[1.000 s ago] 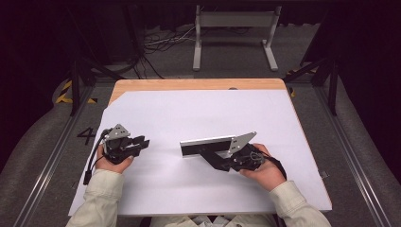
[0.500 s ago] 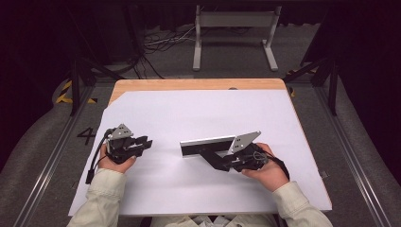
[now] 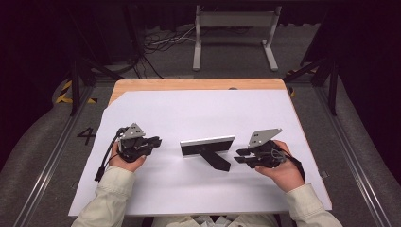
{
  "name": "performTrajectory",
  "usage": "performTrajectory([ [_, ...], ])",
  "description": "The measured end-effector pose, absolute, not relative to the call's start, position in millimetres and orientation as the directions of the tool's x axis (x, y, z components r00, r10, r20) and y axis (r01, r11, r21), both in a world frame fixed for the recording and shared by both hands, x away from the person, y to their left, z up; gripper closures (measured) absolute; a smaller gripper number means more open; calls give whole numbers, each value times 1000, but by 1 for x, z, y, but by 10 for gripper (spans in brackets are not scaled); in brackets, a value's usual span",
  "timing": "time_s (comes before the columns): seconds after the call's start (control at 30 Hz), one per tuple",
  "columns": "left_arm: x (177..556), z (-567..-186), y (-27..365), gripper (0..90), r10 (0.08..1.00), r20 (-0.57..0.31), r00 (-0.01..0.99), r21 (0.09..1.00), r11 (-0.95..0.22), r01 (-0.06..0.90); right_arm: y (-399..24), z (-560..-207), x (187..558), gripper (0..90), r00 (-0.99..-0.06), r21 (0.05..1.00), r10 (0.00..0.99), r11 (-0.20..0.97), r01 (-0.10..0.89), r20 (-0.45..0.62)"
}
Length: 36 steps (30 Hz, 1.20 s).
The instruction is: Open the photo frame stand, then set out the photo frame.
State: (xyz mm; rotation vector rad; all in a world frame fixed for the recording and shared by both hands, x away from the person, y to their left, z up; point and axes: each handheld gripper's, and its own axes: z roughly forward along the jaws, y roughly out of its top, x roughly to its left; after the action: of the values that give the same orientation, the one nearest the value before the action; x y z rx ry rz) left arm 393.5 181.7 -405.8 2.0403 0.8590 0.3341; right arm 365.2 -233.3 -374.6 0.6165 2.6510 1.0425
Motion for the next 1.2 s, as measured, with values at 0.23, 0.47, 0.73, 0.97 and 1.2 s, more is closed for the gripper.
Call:
performTrajectory([
  [0.23, 397, -412, 171, 868, 673, -80, 735, 809, -386, 442, -252, -371, 367, 710, -856, 706, 514, 625, 333, -52],
  [0.47, 399, -413, 157, 886, 645, -52, 762, 808, -421, 412, -260, -371, 368, 707, -842, 711, 538, 610, 350, -47],
  [0.73, 403, -419, 140, 899, 614, -19, 789, 792, -473, 387, -265, -372, 370, 701, -835, 712, 549, 602, 362, -40],
  [0.97, 408, -426, 132, 900, 595, -28, 803, 779, -490, 390, -266, -371, 371, 697, -833, 714, 552, 598, 363, -38],
  [1.2, 410, -432, 125, 900, 569, -46, 821, 768, -505, 393, -270, -369, 370, 694, -829, 721, 558, 590, 364, -39],
])
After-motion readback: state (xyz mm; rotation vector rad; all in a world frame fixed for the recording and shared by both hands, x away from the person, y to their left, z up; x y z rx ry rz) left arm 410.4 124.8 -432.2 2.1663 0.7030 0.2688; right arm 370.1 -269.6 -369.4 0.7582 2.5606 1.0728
